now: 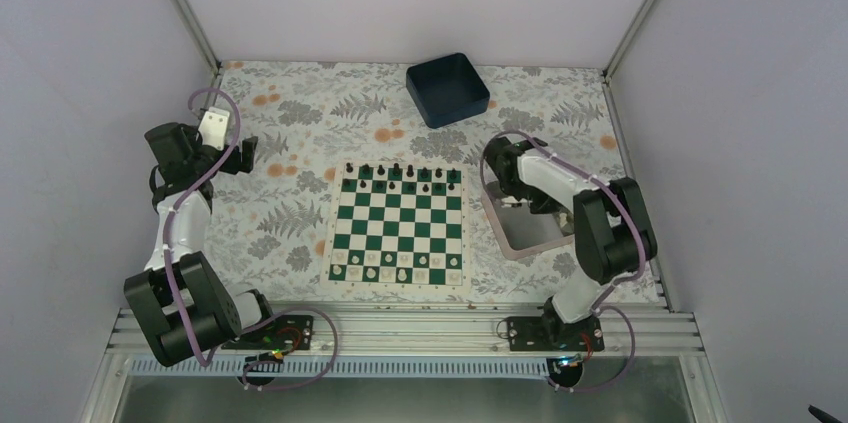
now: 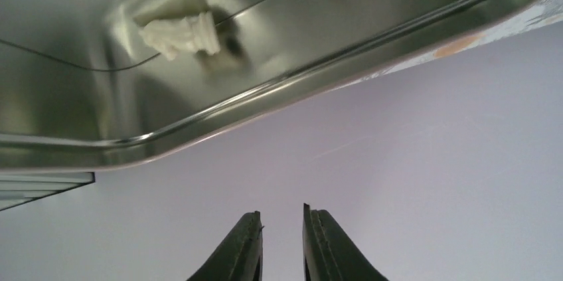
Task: Set up the chess pieces on the board
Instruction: Adjust the chess piece in the storage box.
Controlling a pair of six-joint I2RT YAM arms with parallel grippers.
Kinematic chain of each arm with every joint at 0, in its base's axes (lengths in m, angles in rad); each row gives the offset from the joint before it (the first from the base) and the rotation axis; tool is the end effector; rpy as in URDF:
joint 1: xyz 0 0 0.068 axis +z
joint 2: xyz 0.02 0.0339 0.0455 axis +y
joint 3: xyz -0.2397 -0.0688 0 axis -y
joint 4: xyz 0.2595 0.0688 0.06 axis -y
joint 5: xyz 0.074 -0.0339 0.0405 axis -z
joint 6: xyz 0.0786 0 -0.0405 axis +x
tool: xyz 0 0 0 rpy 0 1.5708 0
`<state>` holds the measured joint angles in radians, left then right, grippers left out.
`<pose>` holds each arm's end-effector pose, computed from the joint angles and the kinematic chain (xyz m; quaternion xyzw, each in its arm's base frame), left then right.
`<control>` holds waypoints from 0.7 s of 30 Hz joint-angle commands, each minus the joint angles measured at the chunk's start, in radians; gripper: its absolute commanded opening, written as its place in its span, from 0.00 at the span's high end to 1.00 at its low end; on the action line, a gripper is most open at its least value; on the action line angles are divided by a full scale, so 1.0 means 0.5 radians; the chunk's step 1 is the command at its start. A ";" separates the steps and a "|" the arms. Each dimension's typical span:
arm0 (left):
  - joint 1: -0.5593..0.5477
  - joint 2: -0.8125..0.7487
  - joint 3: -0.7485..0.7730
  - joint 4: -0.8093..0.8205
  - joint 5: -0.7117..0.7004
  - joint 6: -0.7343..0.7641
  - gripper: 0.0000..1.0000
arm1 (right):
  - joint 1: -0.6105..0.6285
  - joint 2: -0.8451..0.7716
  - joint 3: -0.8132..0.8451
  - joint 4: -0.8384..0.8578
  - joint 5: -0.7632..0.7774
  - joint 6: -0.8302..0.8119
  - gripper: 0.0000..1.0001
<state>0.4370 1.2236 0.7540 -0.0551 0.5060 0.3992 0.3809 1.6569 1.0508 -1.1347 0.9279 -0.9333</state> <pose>0.3065 0.1011 0.2035 0.1092 0.8409 -0.0018 0.5300 0.2718 0.0411 0.1344 0.5744 -0.6823 0.4083 0.1946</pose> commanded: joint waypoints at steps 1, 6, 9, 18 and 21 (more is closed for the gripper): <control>0.021 -0.036 0.003 0.015 0.044 -0.010 0.00 | 0.033 0.078 0.221 -0.036 -0.023 -0.018 0.79; 0.029 -0.037 0.003 0.022 0.033 -0.013 0.00 | -0.043 -0.140 0.510 -0.160 -0.802 -0.116 0.66; 0.034 -0.048 0.007 0.020 0.037 -0.019 0.00 | -0.270 -0.277 0.700 -0.212 -1.374 -0.226 0.61; 0.037 -0.026 0.049 -0.024 0.038 -0.038 0.00 | -0.945 -0.431 0.480 -0.185 -1.780 -0.300 0.56; 0.037 -0.021 0.057 -0.037 0.053 -0.041 0.00 | -1.039 -0.458 0.427 -0.147 -1.832 -0.267 0.56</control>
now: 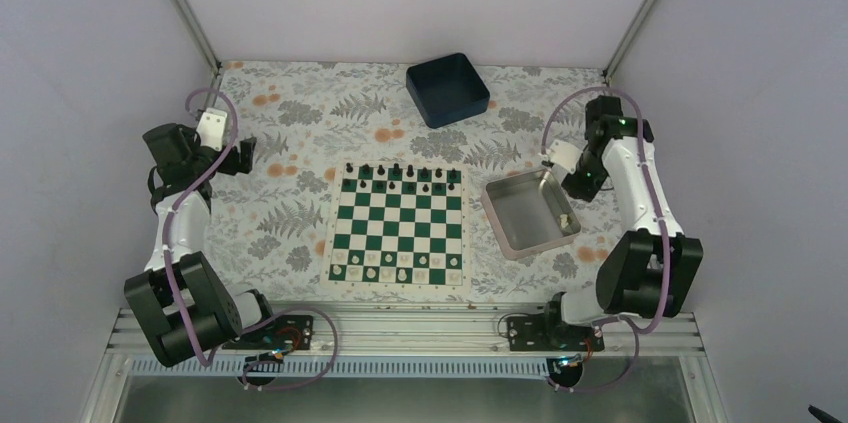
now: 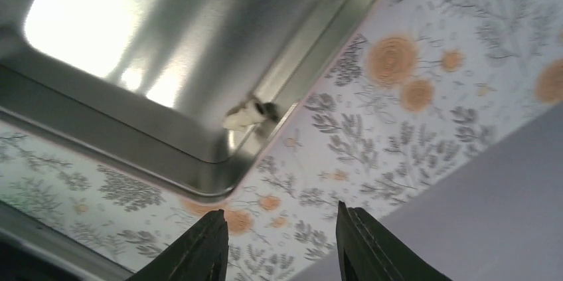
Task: Set up the chess pieces on the board
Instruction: Adjust the chess piece in the storage box.
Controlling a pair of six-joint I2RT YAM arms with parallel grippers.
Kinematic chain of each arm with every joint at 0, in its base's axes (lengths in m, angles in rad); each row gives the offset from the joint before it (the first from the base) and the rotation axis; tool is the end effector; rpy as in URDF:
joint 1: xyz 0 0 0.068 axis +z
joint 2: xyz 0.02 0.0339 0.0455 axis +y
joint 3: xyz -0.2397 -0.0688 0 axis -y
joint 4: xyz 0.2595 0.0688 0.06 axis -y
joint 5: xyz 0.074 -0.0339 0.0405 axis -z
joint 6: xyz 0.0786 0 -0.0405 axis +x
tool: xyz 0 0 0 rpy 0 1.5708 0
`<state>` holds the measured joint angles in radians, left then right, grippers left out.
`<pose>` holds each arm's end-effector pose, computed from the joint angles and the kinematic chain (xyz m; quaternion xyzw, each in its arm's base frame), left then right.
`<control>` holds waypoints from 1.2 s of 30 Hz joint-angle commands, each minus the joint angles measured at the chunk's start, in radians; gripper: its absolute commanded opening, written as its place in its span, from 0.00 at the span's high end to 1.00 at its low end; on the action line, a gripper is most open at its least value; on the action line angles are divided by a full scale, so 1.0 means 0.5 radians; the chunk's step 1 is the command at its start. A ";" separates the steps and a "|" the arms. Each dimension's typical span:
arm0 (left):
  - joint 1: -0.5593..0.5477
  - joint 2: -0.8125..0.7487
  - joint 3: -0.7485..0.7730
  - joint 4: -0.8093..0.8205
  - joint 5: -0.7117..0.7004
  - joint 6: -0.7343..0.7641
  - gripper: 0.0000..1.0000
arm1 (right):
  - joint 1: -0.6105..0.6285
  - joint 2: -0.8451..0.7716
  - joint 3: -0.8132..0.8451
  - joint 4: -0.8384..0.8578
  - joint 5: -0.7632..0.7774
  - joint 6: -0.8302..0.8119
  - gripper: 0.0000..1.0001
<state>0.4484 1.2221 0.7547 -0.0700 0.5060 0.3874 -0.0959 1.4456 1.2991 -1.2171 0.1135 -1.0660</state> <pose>0.3044 0.1042 0.2023 0.0979 0.8452 -0.0048 0.5254 0.2847 -0.0363 0.2240 -0.4578 0.8812 -0.1038 0.0553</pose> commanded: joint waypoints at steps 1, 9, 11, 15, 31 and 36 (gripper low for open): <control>0.014 -0.019 0.055 -0.010 0.058 -0.017 0.00 | -0.107 -0.040 -0.072 -0.019 -0.265 -0.011 0.56; 0.017 0.015 0.055 -0.004 0.091 -0.020 0.00 | -0.075 -0.004 -0.354 -0.027 -0.246 0.192 0.54; 0.017 0.020 0.055 -0.006 0.097 -0.020 0.00 | -0.054 0.009 -0.425 0.041 -0.256 0.256 0.53; 0.016 0.021 0.058 -0.010 0.101 -0.023 0.00 | -0.004 0.029 -0.555 0.193 -0.179 0.370 0.53; 0.017 0.028 0.064 -0.017 0.100 -0.026 0.00 | 0.007 0.285 -0.583 0.390 -0.050 0.702 0.53; 0.017 0.056 0.061 -0.006 0.105 -0.026 0.00 | 0.047 0.312 -0.600 0.497 0.144 0.835 0.54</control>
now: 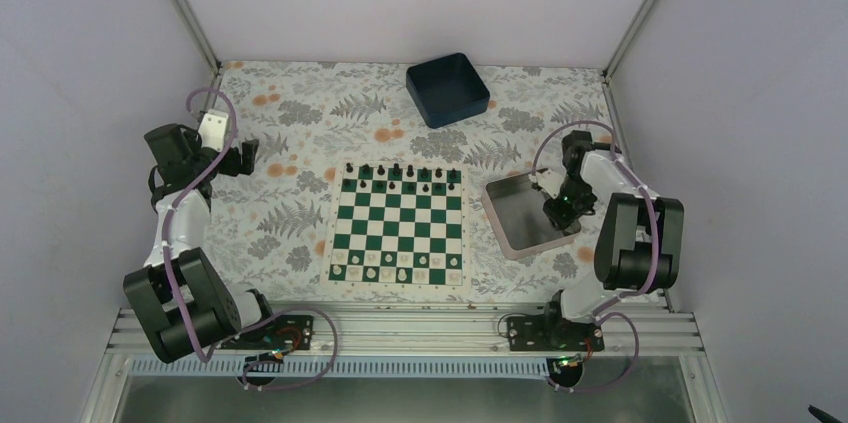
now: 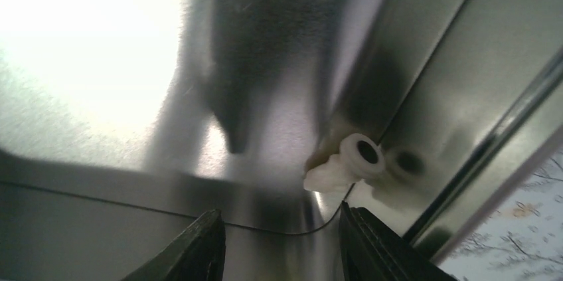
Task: Set up the chess pieces on the board
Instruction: Adjust the chess piece in the storage box.
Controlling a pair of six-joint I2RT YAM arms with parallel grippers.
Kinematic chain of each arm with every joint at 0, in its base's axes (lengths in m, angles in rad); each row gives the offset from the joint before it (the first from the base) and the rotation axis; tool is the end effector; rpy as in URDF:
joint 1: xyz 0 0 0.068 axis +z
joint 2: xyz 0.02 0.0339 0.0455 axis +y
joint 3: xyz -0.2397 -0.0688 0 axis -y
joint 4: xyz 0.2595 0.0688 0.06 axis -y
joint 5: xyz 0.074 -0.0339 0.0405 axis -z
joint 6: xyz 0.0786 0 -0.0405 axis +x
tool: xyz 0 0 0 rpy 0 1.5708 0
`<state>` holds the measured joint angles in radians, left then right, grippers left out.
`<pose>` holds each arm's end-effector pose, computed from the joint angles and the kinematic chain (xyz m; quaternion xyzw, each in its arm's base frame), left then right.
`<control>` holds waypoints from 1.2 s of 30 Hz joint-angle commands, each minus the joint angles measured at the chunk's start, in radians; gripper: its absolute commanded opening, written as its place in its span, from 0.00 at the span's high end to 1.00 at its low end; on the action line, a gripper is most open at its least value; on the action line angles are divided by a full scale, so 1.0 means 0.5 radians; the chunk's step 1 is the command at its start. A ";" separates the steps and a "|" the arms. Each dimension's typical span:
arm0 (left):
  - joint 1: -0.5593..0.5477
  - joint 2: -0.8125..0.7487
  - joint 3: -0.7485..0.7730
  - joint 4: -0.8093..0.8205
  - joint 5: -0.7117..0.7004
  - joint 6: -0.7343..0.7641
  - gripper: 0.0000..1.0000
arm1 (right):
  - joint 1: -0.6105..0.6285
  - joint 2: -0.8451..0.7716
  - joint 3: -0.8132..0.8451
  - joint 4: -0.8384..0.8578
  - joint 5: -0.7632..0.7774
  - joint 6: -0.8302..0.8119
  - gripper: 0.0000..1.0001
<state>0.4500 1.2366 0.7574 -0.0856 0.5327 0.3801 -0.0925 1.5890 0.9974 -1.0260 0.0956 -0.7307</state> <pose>0.3046 0.1028 0.1977 0.0973 0.8492 -0.0235 0.5186 0.2643 -0.0320 0.1062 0.3143 -0.9478 0.0344 0.0405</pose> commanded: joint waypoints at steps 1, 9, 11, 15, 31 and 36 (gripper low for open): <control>0.014 0.028 0.055 0.028 0.055 -0.012 0.00 | 0.045 0.034 -0.009 0.136 0.225 0.185 0.54; 0.014 0.033 0.053 0.027 0.071 -0.012 0.00 | 0.052 0.109 -0.045 0.197 0.179 0.329 0.54; 0.014 0.033 0.057 0.024 0.073 -0.014 0.00 | 0.053 0.111 -0.059 0.213 0.178 0.355 0.54; 0.014 0.036 0.059 0.023 0.080 -0.015 0.00 | 0.053 0.093 -0.107 0.242 0.163 0.385 0.54; 0.013 0.034 0.053 0.024 0.079 -0.021 0.00 | 0.136 -0.235 -0.231 0.328 0.086 0.413 0.54; 0.014 0.039 0.053 0.027 0.100 -0.021 0.00 | 0.134 -0.283 -0.306 0.398 0.212 0.412 0.53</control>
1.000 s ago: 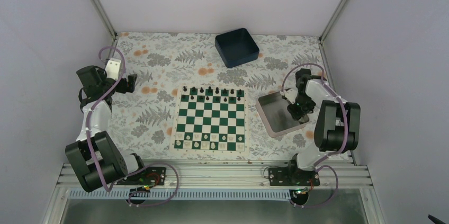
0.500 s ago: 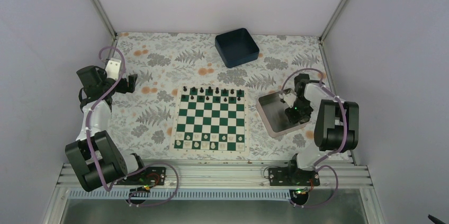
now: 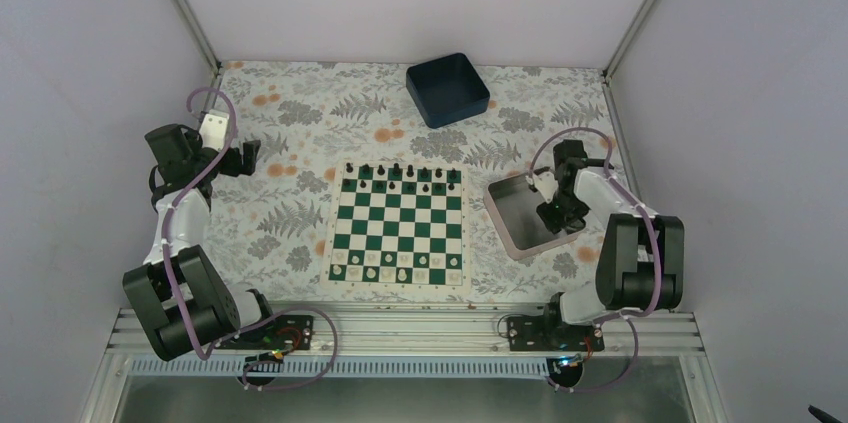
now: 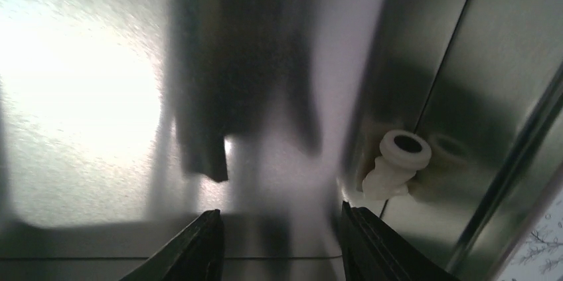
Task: Set up the chess pieces on the board
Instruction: Adjust the chess piece in the storage box.
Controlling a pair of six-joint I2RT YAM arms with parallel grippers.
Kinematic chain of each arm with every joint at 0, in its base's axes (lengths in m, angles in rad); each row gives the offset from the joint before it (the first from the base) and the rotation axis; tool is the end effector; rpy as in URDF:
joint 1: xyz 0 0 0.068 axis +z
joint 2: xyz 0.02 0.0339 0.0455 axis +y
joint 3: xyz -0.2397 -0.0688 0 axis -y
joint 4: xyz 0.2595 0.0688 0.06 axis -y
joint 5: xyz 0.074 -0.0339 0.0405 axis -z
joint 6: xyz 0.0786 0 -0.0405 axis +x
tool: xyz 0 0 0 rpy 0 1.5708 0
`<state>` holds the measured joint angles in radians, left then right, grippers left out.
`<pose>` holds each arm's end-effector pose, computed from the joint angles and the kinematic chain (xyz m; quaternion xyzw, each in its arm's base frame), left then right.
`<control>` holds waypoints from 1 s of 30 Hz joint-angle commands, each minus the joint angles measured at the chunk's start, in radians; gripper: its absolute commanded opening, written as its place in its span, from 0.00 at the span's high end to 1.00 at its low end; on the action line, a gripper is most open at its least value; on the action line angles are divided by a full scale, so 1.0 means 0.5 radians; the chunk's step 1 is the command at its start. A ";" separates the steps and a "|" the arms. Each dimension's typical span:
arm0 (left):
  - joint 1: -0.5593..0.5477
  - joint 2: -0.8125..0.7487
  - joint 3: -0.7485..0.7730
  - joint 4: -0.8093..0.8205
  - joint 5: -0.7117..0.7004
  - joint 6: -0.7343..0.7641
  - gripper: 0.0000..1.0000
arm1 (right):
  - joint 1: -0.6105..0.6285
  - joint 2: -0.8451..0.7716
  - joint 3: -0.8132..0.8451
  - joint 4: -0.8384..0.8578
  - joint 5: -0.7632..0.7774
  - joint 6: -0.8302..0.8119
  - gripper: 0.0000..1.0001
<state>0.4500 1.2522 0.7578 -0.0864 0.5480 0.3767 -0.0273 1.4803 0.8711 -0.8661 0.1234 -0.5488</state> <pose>0.3057 0.1022 0.1934 0.0974 0.8513 -0.0344 0.5144 0.2596 -0.0168 0.1016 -0.2542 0.9640 -0.0726 0.0282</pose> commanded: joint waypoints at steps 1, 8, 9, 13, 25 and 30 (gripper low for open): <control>0.014 0.008 0.052 0.030 0.072 -0.014 0.00 | 0.001 -0.066 -0.054 0.088 0.189 0.045 0.53; 0.013 -0.001 0.046 0.030 0.076 -0.014 0.00 | 0.002 0.020 -0.047 0.160 0.352 0.046 0.51; 0.013 -0.003 0.048 0.029 0.076 -0.014 0.00 | 0.004 0.039 -0.043 0.159 0.341 0.047 0.50; 0.014 -0.001 0.049 0.027 0.078 -0.011 0.00 | 0.002 0.093 -0.053 0.187 0.324 0.052 0.50; 0.013 0.001 0.050 0.020 0.079 -0.014 0.00 | -0.001 0.216 -0.119 0.340 0.322 0.031 0.51; 0.014 0.008 0.054 0.017 0.077 -0.014 0.00 | 0.004 0.185 -0.100 0.316 0.174 0.021 0.59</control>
<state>0.4500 1.2522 0.7578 -0.0868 0.5594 0.3767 -0.0273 1.5589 0.8356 -0.7261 0.2768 -0.5446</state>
